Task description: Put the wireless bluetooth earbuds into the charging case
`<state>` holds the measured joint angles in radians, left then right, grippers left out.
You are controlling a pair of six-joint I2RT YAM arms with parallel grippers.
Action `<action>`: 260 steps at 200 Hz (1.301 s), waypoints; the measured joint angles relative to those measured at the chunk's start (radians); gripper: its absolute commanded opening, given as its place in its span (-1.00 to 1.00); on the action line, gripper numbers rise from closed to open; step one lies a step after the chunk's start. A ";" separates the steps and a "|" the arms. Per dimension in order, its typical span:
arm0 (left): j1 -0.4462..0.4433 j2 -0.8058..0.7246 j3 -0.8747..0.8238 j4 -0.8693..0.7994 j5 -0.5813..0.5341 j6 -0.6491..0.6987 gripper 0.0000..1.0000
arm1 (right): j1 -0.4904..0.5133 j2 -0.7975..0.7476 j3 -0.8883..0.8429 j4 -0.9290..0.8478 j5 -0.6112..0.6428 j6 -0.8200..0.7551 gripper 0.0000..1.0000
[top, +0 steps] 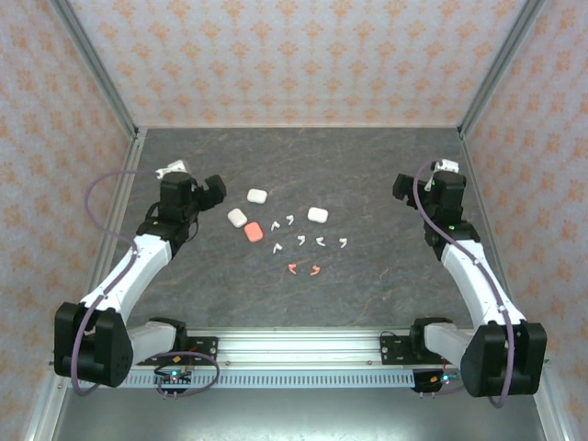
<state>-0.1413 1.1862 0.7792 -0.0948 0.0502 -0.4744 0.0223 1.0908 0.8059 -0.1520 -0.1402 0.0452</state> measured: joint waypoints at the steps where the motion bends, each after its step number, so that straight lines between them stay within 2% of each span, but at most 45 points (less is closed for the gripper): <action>1: -0.006 0.003 0.000 -0.003 0.005 -0.006 1.00 | 0.001 0.001 0.003 -0.006 -0.003 -0.001 0.99; 33: -0.109 0.052 0.000 -0.023 0.101 -0.114 1.00 | 0.064 0.066 0.127 -0.235 -0.071 -0.055 0.99; 90: -0.154 0.079 0.000 -0.001 0.153 -0.207 1.00 | 0.200 0.319 0.293 -0.462 -0.111 -0.205 0.99; 177: -0.158 0.074 0.000 -0.002 0.152 -0.210 1.00 | 0.444 0.698 0.585 -0.572 -0.105 -0.429 0.99; 260: -0.160 0.037 0.000 -0.015 0.143 -0.209 1.00 | 0.536 0.991 0.818 -0.604 -0.076 -0.521 0.94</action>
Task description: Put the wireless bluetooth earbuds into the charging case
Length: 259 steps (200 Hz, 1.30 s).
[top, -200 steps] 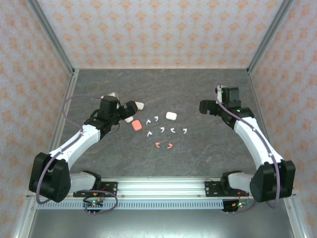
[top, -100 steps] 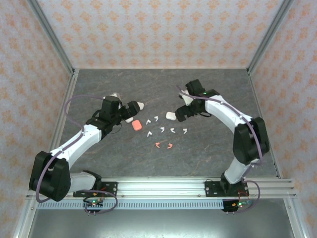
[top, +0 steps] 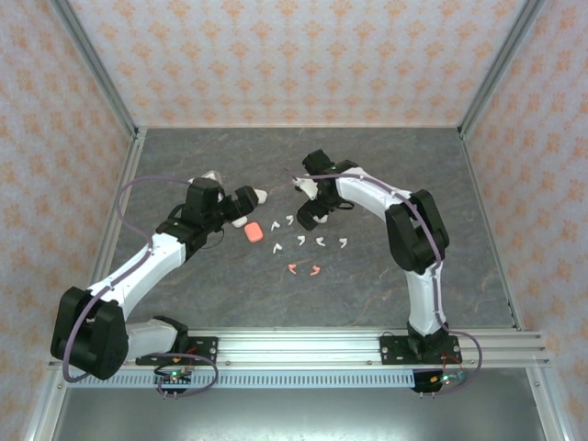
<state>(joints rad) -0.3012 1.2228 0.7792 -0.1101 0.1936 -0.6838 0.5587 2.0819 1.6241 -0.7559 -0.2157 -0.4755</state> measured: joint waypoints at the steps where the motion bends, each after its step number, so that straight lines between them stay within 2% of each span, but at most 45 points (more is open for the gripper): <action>1: 0.000 0.000 0.000 0.000 0.000 0.000 1.00 | 0.000 0.002 0.002 0.000 0.000 -0.002 0.94; 38: 0.000 -0.014 0.000 -0.012 -0.018 0.000 1.00 | 0.004 0.072 0.080 -0.023 0.010 -0.022 0.78; 142: 0.000 -0.014 0.000 -0.014 -0.018 0.000 1.00 | 0.004 0.107 0.081 -0.049 0.008 -0.032 0.40; 259: 0.000 -0.003 0.006 -0.020 -0.018 0.000 1.00 | 0.010 0.066 -0.004 0.017 0.006 -0.042 0.14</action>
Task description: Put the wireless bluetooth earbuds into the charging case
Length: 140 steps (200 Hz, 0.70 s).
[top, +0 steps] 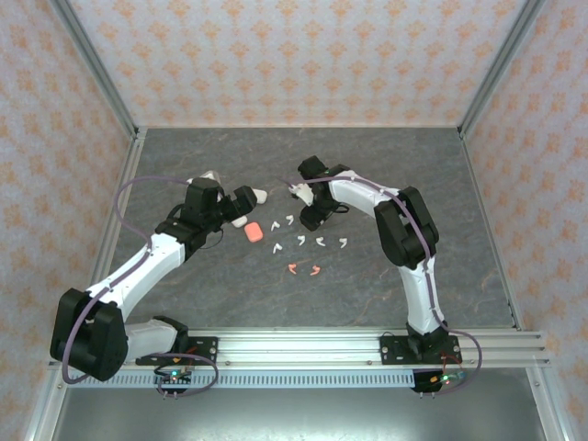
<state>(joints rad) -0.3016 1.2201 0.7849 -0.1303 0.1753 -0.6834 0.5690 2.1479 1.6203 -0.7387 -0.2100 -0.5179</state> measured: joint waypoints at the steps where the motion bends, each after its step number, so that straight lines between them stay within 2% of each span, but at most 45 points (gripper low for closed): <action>1: 0.000 0.000 0.000 0.000 0.000 0.000 1.00 | 0.000 0.000 0.000 0.000 0.000 0.000 0.14; 32: 0.000 0.000 0.000 -0.006 0.000 0.000 1.00 | 0.001 -0.008 -0.010 0.003 0.001 -0.005 0.04; 50: 0.000 0.004 0.008 -0.016 0.000 0.002 1.00 | 0.002 -0.019 -0.023 0.004 0.002 -0.011 -0.12; 89: 0.000 0.010 0.028 -0.032 0.000 0.004 1.00 | 0.002 -0.082 -0.093 0.011 0.013 -0.019 -0.16; 119: 0.000 0.010 0.047 -0.045 0.010 0.016 1.00 | 0.000 -0.230 -0.193 0.067 0.017 -0.019 -0.18; 140: 0.000 0.009 0.071 -0.045 0.067 0.035 0.91 | -0.005 -0.388 -0.260 0.130 0.013 -0.020 -0.19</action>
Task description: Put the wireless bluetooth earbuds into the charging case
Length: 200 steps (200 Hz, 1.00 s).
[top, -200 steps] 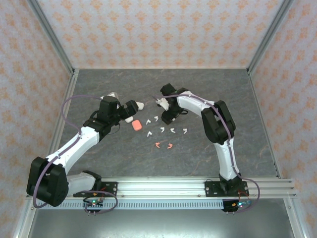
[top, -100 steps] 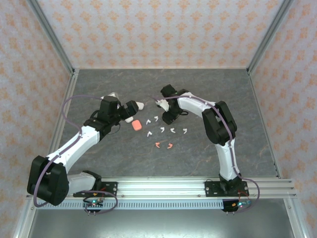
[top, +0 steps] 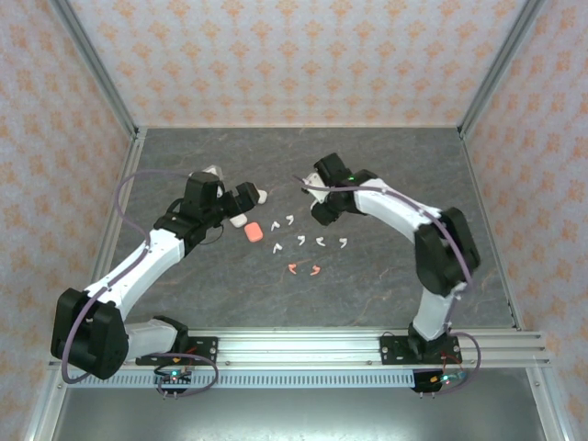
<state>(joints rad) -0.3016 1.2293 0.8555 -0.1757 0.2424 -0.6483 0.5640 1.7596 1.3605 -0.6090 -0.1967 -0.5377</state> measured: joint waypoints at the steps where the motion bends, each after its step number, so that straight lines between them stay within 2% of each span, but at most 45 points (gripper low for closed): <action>1: 0.000 0.000 0.002 0.000 0.006 0.002 0.91 | 0.000 -0.011 -0.004 0.004 -0.002 0.000 -0.20; 40: -0.026 0.000 0.097 0.008 0.178 0.045 0.82 | -0.006 -0.306 -0.111 0.145 -0.035 -0.018 -0.20; 69: -0.068 0.000 0.160 0.030 0.296 0.073 0.78 | -0.004 -0.431 -0.151 0.203 -0.070 -0.043 -0.20; 97: -0.110 0.000 0.190 0.057 0.380 0.082 0.78 | 0.000 -0.482 -0.153 0.217 -0.083 -0.085 -0.21; 136: -0.171 0.028 0.229 0.095 0.429 0.082 0.74 | 0.007 -0.507 -0.153 0.218 -0.107 -0.127 -0.21; 200: -0.222 0.134 0.317 0.117 0.461 0.082 0.48 | 0.012 -0.541 -0.153 0.218 -0.151 -0.138 -0.20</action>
<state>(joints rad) -0.5240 1.3628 1.1725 -0.0582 0.7033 -0.5667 0.5758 1.2186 1.2079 -0.3912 -0.3477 -0.6762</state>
